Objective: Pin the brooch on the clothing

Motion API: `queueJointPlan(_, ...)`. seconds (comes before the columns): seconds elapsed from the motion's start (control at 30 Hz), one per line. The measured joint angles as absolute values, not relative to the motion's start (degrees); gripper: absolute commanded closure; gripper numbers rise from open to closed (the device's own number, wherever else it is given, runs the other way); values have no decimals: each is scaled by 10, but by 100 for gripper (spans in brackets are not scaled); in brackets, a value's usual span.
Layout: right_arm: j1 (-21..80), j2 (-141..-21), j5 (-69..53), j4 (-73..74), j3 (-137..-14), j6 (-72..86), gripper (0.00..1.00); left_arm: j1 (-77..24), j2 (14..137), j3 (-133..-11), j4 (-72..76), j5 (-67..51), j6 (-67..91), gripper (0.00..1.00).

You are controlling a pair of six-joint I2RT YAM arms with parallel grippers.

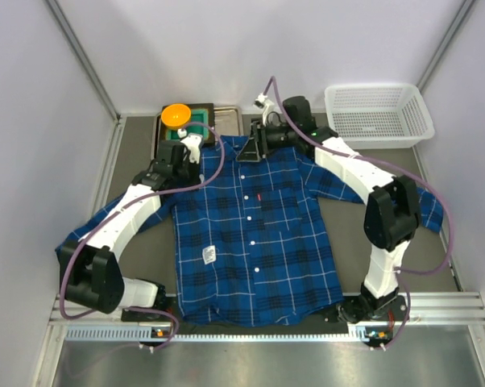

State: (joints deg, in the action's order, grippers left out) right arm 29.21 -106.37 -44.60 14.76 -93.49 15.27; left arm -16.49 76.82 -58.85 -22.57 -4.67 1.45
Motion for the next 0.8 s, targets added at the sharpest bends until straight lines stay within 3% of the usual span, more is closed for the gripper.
queueJointPlan(0.1,314,-1082,-445,149,-935,163,50,-165,771,-588,-241,-51,28,100)
queueJointPlan(0.8,390,-1131,-390,128,-946,271,51,-166,762,-588,-226,-127,97,100)
